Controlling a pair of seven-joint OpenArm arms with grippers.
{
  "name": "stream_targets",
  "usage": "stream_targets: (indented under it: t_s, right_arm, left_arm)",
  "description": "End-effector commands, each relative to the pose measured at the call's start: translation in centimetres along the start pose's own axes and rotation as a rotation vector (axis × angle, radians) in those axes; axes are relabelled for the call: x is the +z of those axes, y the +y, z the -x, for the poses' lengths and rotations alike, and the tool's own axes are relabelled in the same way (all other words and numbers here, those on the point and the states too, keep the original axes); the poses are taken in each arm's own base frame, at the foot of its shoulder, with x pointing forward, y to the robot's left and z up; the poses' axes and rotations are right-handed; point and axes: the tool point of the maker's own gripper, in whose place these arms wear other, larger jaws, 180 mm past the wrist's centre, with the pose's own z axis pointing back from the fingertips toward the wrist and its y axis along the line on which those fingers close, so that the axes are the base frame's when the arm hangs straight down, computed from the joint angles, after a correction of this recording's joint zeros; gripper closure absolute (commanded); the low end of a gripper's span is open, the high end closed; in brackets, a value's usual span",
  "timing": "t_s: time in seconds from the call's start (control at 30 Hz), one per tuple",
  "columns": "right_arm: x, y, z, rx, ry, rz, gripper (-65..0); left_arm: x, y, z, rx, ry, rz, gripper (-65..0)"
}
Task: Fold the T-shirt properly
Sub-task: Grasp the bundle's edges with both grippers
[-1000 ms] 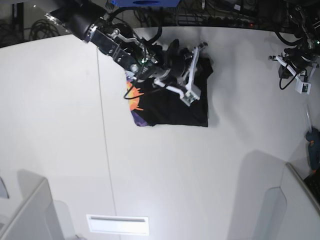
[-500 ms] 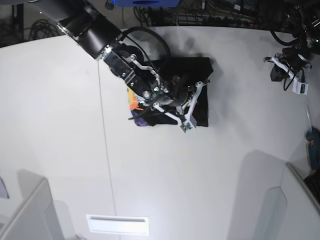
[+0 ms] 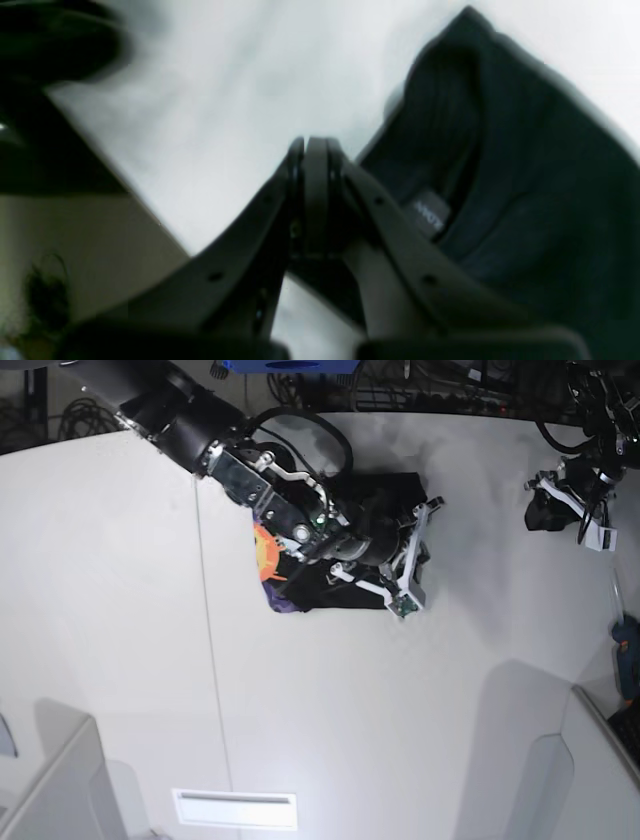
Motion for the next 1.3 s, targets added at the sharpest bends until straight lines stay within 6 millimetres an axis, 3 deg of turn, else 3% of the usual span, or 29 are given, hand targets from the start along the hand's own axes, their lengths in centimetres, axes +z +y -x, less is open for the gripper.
stream_targets:
  t_s: [0.0, 0.07, 0.17, 0.3, 0.47, 0.63, 0.77, 1.03, 1.17, 1.27]
  right_arm:
    - [1.7, -1.0, -2.1, -0.009, -0.079, 0.021, 0.0]
    - [4.5, -3.0, -3.4, -0.074, -0.148, 0.053, 0.0]
    - [7.4, -6.2, -3.5, -0.127, -0.192, 0.122, 0.0]
    - [8.6, -8.9, -1.5, -0.159, -0.17, 0.19, 0.0]
    - [8.7, -9.8, 0.6, -0.173, -0.152, 0.216, 0.0]
    - [8.8, -10.1, 1.5, -0.184, -0.168, 0.229, 0.0]
    - [8.8, -10.1, 1.9, -0.188, -0.159, 0.229, 0.0]
    - [8.8, -10.1, 2.3, -0.199, -0.179, 0.232, 0.0]
    - [8.8, -10.1, 2.7, -0.216, -0.22, 0.242, 0.0]
    - [9.8, -12.0, 3.4, -0.279, -0.253, 0.294, 0.0]
  left_arm:
    - [0.5, -1.0, -1.9, -0.019, -0.064, 0.041, -30.6]
    - [0.1, -2.9, -2.2, 0.002, -0.084, 0.12, -39.5]
    - [-0.7, -5.4, -2.3, 0.034, -0.092, 0.221, -49.4]
    - [-2.4, -8.8, -2.8, 0.048, -0.104, 0.324, -55.3]
    - [-4.9, -11.6, -1.8, 0.018, -0.059, 0.344, -55.3]
    - [-7.9, -13.2, 0.7, 0.089, 0.046, 0.338, -55.3]
    - [-9.7, -13.9, 1.7, 0.113, 0.099, 0.367, -55.3]
    - [-11.4, -14.6, 3.7, 0.134, 0.176, 0.386, -50.8]
    - [-12.2, -14.3, 5.0, 0.122, 0.236, 0.336, -44.6]
    - [-12.5, -14.5, 5.5, 0.127, 0.259, 0.315, -32.1]
